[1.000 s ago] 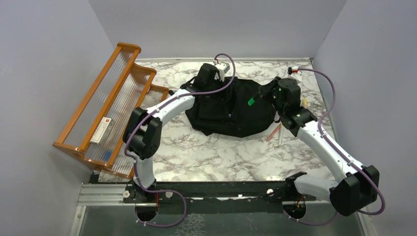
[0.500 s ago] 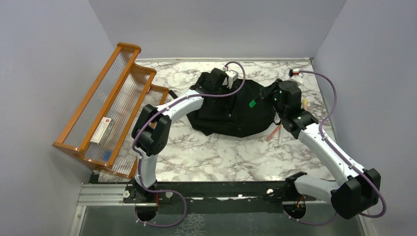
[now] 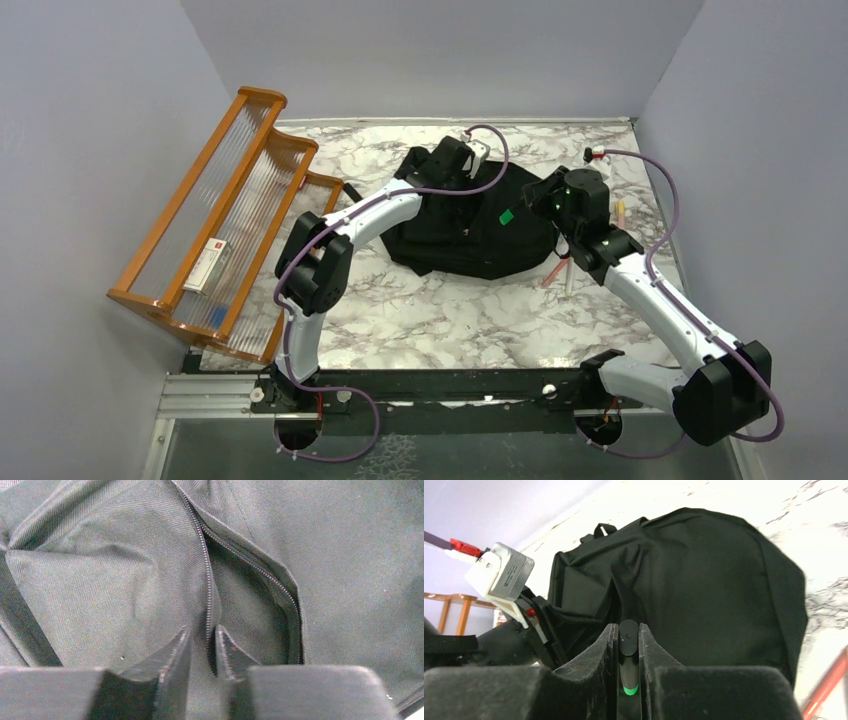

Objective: Pack the student bag
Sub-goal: Place the stationery in the student bag.

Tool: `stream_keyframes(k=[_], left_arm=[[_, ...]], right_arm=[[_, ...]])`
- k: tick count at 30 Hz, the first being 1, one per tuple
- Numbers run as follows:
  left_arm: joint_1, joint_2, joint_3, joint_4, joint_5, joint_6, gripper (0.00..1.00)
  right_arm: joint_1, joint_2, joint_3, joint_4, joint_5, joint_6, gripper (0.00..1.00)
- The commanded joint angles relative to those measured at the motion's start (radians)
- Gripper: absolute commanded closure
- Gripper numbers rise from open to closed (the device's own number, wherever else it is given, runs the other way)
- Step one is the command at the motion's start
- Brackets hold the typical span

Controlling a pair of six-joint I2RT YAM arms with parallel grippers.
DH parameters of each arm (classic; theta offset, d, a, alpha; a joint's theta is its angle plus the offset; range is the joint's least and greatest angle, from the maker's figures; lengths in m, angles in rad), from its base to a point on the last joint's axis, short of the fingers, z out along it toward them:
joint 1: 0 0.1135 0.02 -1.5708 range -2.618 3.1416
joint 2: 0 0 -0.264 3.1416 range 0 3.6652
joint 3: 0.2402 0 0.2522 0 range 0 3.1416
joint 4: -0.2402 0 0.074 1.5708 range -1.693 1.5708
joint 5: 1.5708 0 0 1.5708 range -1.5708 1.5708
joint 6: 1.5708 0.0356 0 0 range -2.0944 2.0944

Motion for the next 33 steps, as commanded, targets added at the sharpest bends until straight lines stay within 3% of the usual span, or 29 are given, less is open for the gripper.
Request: stream_keyframes(k=[1,7,33], left_arm=[[-0.003,-0.003,0.037,-0.019,-0.069,0.010,0.83],[-0.003,-0.013,0.061,-0.019,-0.055,-0.005,1.00],[-0.002,-0.080,0.111,-0.010,0.002,-0.064,1.00]], right_arm=[[0.003,0.010,-0.011,0.068,-0.072,0.065,0.99],[0.003,0.063,0.014,0.101,-0.136,0.075,1.00],[0.003,0.415,0.168,0.270,-0.111,0.127,0.99]])
